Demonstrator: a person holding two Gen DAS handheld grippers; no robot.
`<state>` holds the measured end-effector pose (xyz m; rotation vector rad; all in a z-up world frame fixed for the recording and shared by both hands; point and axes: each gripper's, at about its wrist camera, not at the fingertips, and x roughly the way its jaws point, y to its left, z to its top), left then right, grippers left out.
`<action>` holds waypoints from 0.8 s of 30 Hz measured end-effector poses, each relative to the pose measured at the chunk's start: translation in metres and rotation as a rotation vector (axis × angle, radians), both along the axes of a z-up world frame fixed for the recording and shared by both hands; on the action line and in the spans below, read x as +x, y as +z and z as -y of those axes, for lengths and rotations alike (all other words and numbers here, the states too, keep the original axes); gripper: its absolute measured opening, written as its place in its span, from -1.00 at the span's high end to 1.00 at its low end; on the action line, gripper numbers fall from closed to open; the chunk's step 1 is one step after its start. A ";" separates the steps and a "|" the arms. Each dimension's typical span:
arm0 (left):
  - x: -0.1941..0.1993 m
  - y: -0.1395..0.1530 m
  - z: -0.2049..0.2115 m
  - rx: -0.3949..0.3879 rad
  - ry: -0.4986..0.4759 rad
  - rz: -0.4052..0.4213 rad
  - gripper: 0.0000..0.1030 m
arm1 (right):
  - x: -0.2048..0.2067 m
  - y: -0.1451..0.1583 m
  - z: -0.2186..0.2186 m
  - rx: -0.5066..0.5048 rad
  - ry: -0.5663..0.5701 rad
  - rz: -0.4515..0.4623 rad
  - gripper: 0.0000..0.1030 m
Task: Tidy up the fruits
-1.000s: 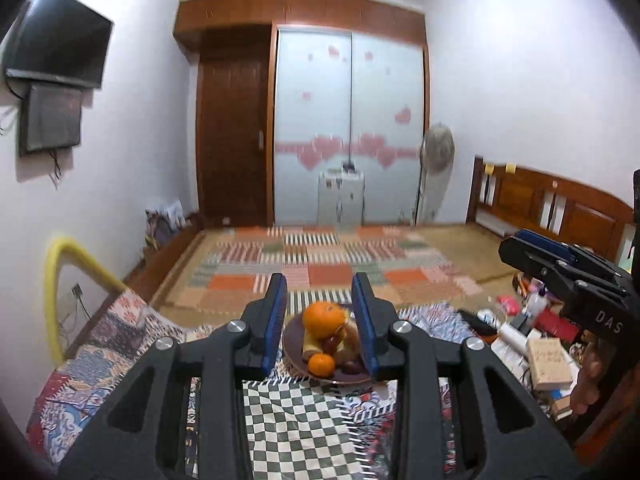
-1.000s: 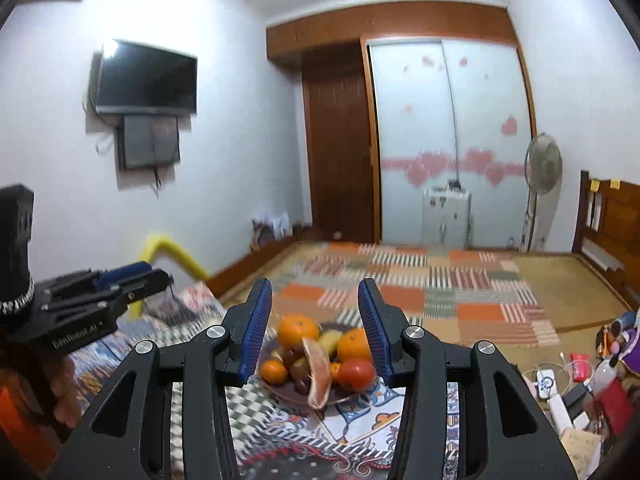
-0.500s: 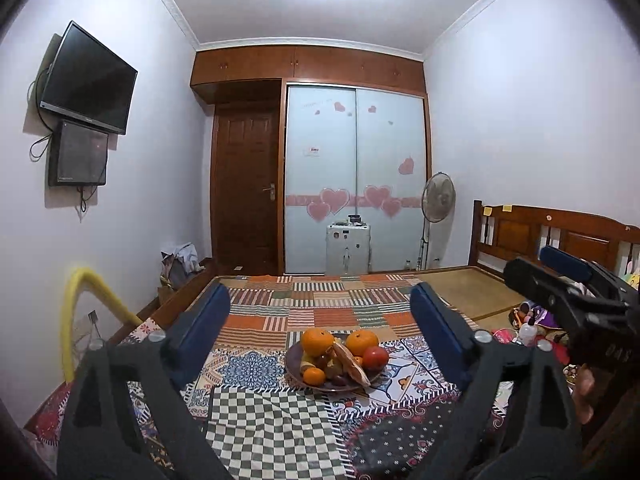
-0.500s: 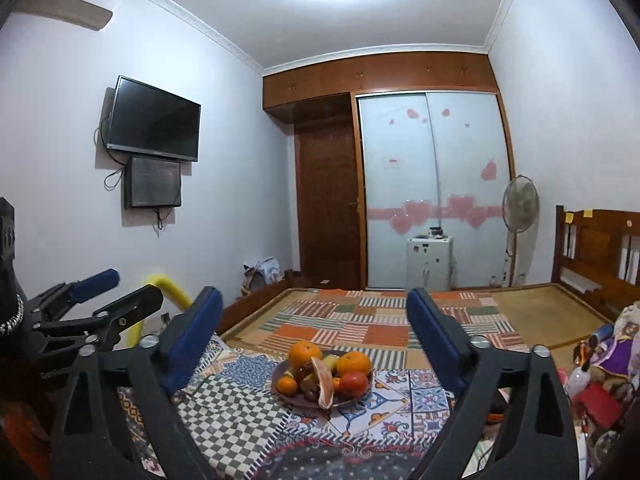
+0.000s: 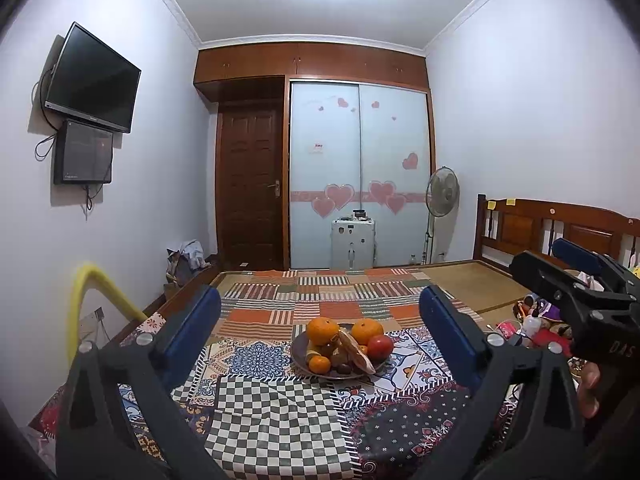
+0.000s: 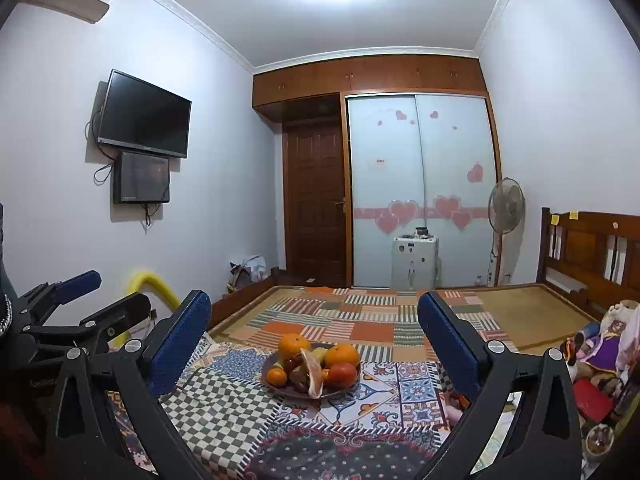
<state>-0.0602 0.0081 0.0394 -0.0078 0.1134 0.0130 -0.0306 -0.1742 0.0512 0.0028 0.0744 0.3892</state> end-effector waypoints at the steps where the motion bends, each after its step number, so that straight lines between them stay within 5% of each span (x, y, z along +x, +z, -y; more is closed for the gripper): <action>1: 0.001 0.000 -0.001 -0.002 0.000 0.000 -0.96 | 0.000 0.000 0.000 0.000 0.001 -0.001 -1.00; 24: 0.004 0.001 0.003 0.010 -0.005 0.013 -1.00 | -0.001 0.000 0.003 0.011 -0.003 -0.005 -1.00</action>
